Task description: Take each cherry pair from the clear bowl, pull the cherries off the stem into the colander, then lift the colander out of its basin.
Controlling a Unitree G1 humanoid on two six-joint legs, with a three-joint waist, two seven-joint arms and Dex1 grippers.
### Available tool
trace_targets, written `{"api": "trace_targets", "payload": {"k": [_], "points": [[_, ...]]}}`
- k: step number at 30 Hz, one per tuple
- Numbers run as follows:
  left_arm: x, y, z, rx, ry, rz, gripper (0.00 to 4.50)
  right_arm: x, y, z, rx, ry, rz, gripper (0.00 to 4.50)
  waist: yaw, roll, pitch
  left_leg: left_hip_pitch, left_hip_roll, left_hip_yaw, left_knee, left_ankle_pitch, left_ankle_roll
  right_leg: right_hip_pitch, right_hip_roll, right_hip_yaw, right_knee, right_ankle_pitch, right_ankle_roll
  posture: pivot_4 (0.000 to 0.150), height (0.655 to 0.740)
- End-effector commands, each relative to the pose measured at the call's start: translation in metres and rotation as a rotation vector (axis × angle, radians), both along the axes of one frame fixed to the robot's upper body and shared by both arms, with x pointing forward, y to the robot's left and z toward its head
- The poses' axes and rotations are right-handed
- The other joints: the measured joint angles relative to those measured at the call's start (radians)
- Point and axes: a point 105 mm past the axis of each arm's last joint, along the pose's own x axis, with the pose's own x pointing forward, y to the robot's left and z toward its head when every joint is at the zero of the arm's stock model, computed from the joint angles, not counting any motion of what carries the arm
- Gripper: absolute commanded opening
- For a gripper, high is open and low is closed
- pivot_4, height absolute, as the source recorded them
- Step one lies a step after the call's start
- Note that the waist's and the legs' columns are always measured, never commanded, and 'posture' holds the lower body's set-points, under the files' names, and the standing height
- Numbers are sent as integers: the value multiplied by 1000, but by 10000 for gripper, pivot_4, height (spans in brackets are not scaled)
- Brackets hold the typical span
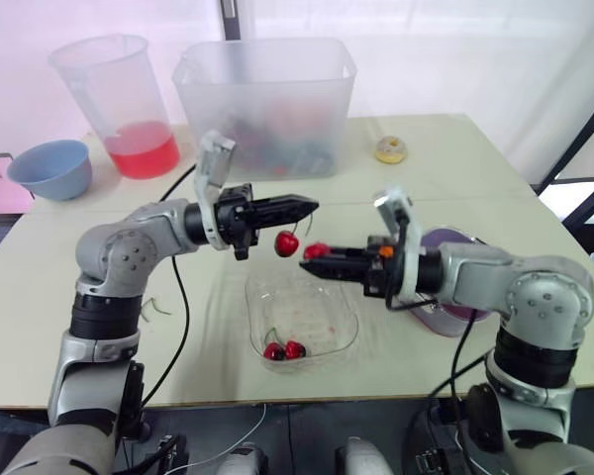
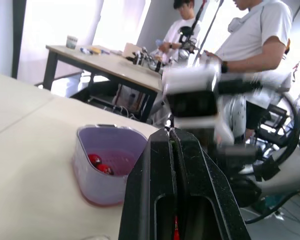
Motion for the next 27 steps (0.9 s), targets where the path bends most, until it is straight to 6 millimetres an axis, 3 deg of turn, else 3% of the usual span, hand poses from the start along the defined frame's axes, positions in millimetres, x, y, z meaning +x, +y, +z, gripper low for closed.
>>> {"api": "trace_targets", "payload": {"k": [1, 5, 8, 10, 15, 18, 21, 26, 27], "points": [[-1, 3, 13, -38, -50, 8, 0, -9, 4, 4, -26, -87, 39, 8495, 0, 0, 0, 0, 0, 0, 0, 0, 0, 0, 0, 0, 0, 0, 0, 1500, 7400], [-1, 2, 14, -42, -51, 4, 0, -9, -2, 2, -34, -95, 35, 8495, 1, 0, 0, 0, -1, 0, 0, 0, 0, 1, 0, -1, -1, 0, 0, 1500, 7400], [0, 3, 14, -42, -54, 7, 0, -7, -19, 11, -45, -123, 3, 8495, 3, 0, 0, 0, -1, 0, 0, 0, 0, 1, 0, -1, -1, 0, 0, 1500, 7400], [0, 4, 15, -42, -56, 15, 0, 0, -44, 18, -98, -158, -75, 8495, 7, 0, 0, 0, -1, 0, 0, 0, 0, 1, 0, -1, -2, 0, 0, 1500, 7400], [1, 8, 14, -43, -59, 36, 0, 24, -130, 24, -405, -217, -357, 8495, 21, 0, 0, 0, -3, 3, 0, 0, 1, 4, 0, -2, -9, 0, 0, 1500, 7400], [2, 8, 13, -43, -58, 40, 0, 27, -161, 21, -538, -221, -402, 8495, 23, -1, 0, 0, -3, 4, 0, -1, 1, 4, 0, -2, -9, 0, 0, 1500, 7400], [3, 8, 13, -48, -62, 44, 0, 33, -204, 5, -715, -198, -478, 8495, 23, -1, 0, 0, -2, 5, 0, -1, 1, 4, 0, -1, -9, 0, 0, 1500, 7400], [3, 7, 15, -56, -80, 56, 0, 36, -224, -23, -816, -149, -468, 8495, 23, -1, 0, 0, -2, 6, 0, -1, 1, 4, 1, -1, -9, 0, 0, 1500, 7400], [3, 8, 16, -57, -85, 62, 0, 37, -225, -26, -806, -135, -472, 12098, 22, -1, 0, 0, -1, 6, 0, -1, 1, 4, 1, -1, -9, 0, 0, 1500, 7400]]}}
